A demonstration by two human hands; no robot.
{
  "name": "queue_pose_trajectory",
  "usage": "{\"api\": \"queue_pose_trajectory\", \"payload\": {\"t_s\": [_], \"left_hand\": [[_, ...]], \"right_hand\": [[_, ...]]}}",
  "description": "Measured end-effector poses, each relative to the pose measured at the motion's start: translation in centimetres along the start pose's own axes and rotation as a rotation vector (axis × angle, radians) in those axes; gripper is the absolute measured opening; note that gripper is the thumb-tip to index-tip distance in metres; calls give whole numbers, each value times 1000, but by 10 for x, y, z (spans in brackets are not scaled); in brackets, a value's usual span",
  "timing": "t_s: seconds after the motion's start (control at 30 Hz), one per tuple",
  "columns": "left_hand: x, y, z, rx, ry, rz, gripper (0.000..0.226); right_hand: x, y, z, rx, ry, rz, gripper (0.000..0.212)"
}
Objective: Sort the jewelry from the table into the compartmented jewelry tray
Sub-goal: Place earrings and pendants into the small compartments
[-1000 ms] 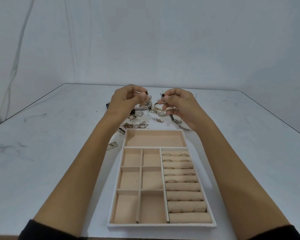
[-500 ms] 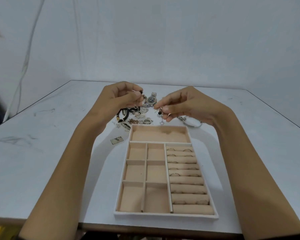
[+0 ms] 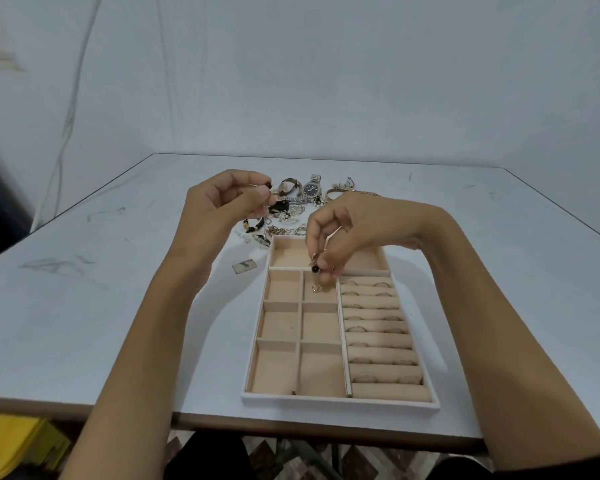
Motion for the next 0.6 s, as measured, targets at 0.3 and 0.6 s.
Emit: {"api": "queue_pose_trajectory", "payload": {"t_s": [0.3,0.6], "left_hand": [[-7,6,1,52,24,-41,12],[-11,-1,2,17,45,-45,12]], "right_hand": [[7,-5,-11,84,-83,226,6],[15,-5,-16,122,-147,320,7]]}}
Point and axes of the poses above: each hand's wrist, its own z-axis away from the middle knuckle, its own y-axis out of the back of the hand, x = y × z, the point moved 10 cm from there along -z, towards the middle knuckle, and after that the axes turned 14 degrees about -y, right-handed, at the moved point
